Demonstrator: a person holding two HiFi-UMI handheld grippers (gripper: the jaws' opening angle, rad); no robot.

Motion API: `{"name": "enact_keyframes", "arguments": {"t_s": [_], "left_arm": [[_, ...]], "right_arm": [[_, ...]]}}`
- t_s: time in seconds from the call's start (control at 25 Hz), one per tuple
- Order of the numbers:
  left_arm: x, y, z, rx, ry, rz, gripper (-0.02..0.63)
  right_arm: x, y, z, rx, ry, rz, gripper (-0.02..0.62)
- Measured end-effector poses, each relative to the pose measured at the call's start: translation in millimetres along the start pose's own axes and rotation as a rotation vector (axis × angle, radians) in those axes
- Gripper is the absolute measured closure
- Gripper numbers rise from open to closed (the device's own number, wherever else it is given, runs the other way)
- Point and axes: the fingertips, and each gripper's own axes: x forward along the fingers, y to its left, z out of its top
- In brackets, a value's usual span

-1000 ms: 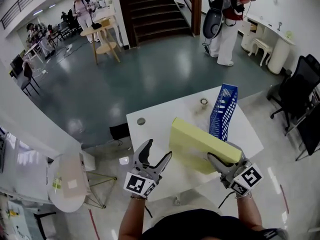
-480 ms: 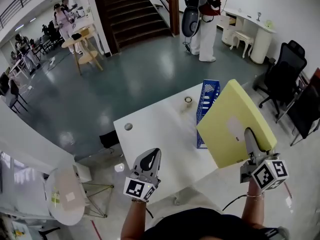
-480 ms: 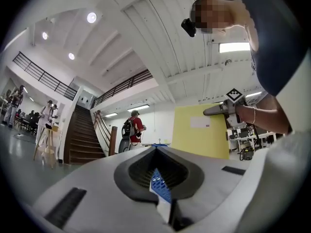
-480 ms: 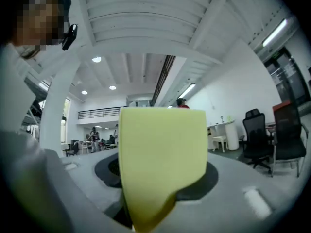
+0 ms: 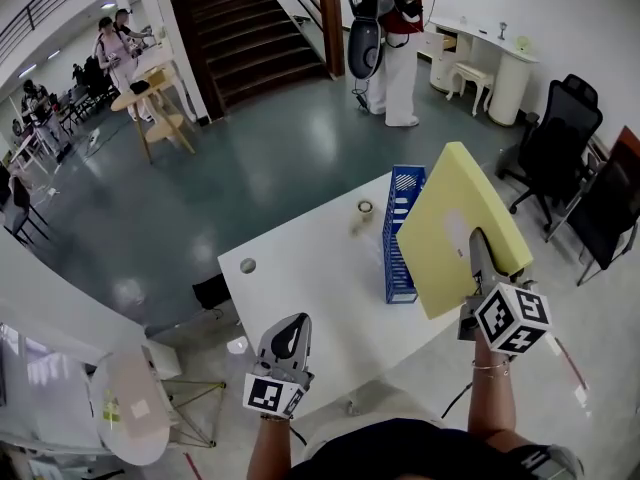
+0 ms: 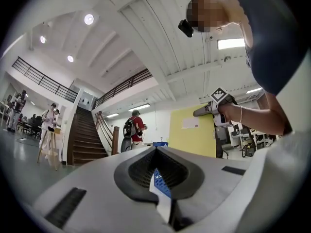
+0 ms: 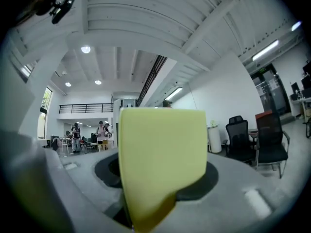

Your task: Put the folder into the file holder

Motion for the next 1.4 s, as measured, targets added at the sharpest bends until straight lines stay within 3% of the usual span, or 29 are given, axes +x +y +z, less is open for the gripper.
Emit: {"name": "enact_keyframes", "arguments": {"t_s": [0.16, 0.48, 1.4], "left_arm": [[-1, 11, -2, -0.023, -0.003, 0.033, 0.609], [19, 11, 0, -0.030, -0.035, 0.000, 0.608], [59, 28, -27, -0.044, 0.021, 0.014, 0.608]], "right_arm": [[26, 4, 1, 0.031, -0.011, -0.019, 0.359], [52, 5, -6, 0.025, -0.067, -0.134, 0.357], [97, 10, -46, 0.039, -0.054, -0.207, 0.354]]}}
